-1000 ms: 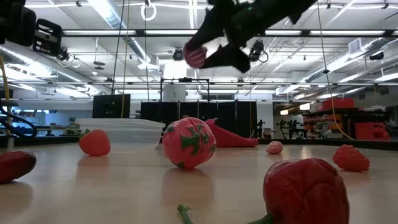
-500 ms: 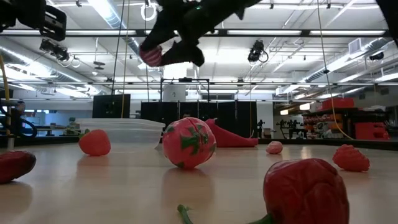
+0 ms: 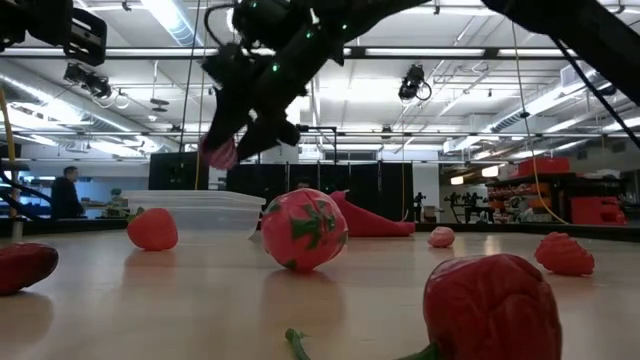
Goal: Pick and placing Produce into tupperware
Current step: Put the purple onion in the transparent bin
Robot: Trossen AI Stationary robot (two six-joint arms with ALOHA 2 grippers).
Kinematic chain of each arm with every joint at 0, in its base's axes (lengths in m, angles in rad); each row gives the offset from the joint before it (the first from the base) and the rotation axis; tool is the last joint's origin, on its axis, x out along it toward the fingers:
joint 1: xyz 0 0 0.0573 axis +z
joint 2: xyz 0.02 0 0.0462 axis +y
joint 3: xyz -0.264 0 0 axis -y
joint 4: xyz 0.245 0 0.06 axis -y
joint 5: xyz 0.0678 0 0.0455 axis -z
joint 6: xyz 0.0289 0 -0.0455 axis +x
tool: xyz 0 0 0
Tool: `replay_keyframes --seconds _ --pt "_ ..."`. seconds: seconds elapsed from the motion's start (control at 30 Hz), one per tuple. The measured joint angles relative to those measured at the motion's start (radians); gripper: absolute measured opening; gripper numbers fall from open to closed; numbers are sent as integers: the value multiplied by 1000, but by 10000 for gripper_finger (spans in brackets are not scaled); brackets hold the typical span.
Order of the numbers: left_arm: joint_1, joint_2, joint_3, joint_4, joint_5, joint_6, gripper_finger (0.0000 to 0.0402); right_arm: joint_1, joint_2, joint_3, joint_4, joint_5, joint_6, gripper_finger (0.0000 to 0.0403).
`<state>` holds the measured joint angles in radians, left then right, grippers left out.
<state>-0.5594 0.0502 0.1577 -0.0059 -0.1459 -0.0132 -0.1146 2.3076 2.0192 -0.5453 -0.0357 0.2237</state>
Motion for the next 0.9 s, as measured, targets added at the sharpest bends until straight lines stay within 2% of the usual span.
replay_keyframes --seconds 0.27,0.5,0.6,0.9 --pt "0 0 0 -5 0 0 145 -30 68 4 -23 -5 -19 274" --pt "0 0 0 -6 0 0 151 -44 73 4 -34 -26 -23 274" --pt "0 0 0 -6 0 0 148 -42 73 4 -36 -54 -32 274" --pt "0 1 0 -8 0 -1 137 -21 88 4 -33 -55 -68 274"
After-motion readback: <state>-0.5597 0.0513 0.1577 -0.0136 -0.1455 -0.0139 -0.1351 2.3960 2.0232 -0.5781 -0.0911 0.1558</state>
